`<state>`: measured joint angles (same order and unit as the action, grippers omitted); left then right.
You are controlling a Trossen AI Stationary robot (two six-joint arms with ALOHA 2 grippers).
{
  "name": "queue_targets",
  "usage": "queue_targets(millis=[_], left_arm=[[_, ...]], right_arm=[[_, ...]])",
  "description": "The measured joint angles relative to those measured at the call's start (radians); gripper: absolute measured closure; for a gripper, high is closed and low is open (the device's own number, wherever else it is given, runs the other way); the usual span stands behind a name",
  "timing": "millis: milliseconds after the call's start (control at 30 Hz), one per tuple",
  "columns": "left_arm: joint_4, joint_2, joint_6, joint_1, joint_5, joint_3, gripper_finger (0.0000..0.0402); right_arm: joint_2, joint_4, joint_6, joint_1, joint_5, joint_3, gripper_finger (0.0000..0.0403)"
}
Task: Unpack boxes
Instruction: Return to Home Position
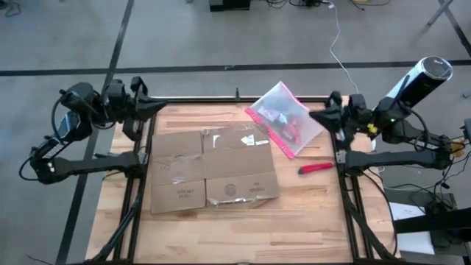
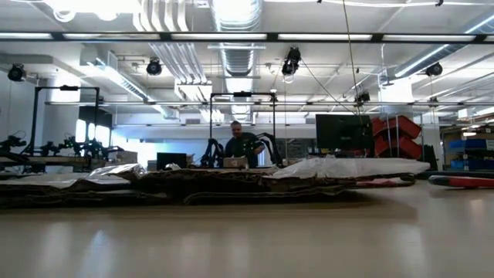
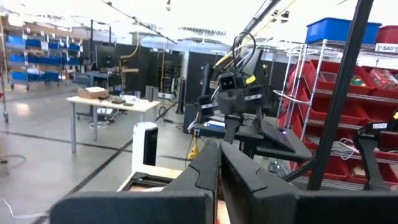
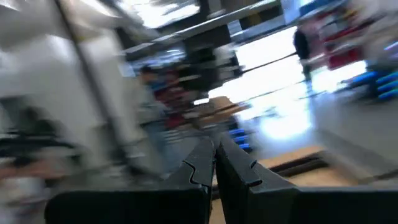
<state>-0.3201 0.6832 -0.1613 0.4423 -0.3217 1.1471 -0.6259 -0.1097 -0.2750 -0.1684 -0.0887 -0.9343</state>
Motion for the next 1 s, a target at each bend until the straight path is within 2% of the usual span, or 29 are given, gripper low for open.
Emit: queue_targets(millis=[67, 133, 367, 433, 533, 567, 700, 833, 933, 1000], left_arm=[[0.001, 0.003, 0.02, 0.0, 0.001, 0.0, 0.0401], [0.001, 0.007, 0.043, 0.0, 0.001, 0.0, 0.0399], [0.018, 0.027, 0.046, 0.0, 0.023, 0.0, 0.0397], [0.048, 0.036, 0.044, 0.0, 0.025, 0.0, 0.0397], [0.034, 0.024, 0.051, 0.0, 0.025, 0.027, 0.0395], [0.009, 0.013, 0.059, 0.0, 0.025, 0.048, 0.0395], [-0.176, -0.049, 0.116, 0.0, 0.024, 0.141, 0.0393], [-0.282, -0.123, 0.119, 0.0, 0.025, 0.145, 0.0396], [-0.247, -0.199, 0.105, 0.0, 0.024, 0.076, 0.0397], [-0.142, -0.24, 0.068, 0.0, 0.025, -0.017, 0.0397]], right_arm=[[-0.001, 0.011, 0.093, 0.0, 0.109, -0.011, 0.0403], [-0.004, 0.017, 0.121, 0.0, 0.168, -0.024, 0.0403], [-0.009, 0.019, 0.084, 0.0, 0.176, -0.034, 0.0403], [-0.016, 0.007, 0.109, 0.0, 0.139, -0.047, 0.0403], [0.01, -0.12, 0.215, 0.0, -0.061, -0.09, 0.0403], [0.02, -0.167, 0.218, 0.001, -0.08, -0.117, 0.0403], [0.099, -0.358, 0.249, 0.0, -0.065, -0.195, 0.0403], [0.188, -0.362, 0.266, 0.0, -0.069, -0.148, 0.0403], [0.264, -0.317, 0.267, 0.0, -0.068, -0.053, 0.0403], [0.304, -0.206, 0.244, 0.0, -0.065, 0.045, 0.0403]])
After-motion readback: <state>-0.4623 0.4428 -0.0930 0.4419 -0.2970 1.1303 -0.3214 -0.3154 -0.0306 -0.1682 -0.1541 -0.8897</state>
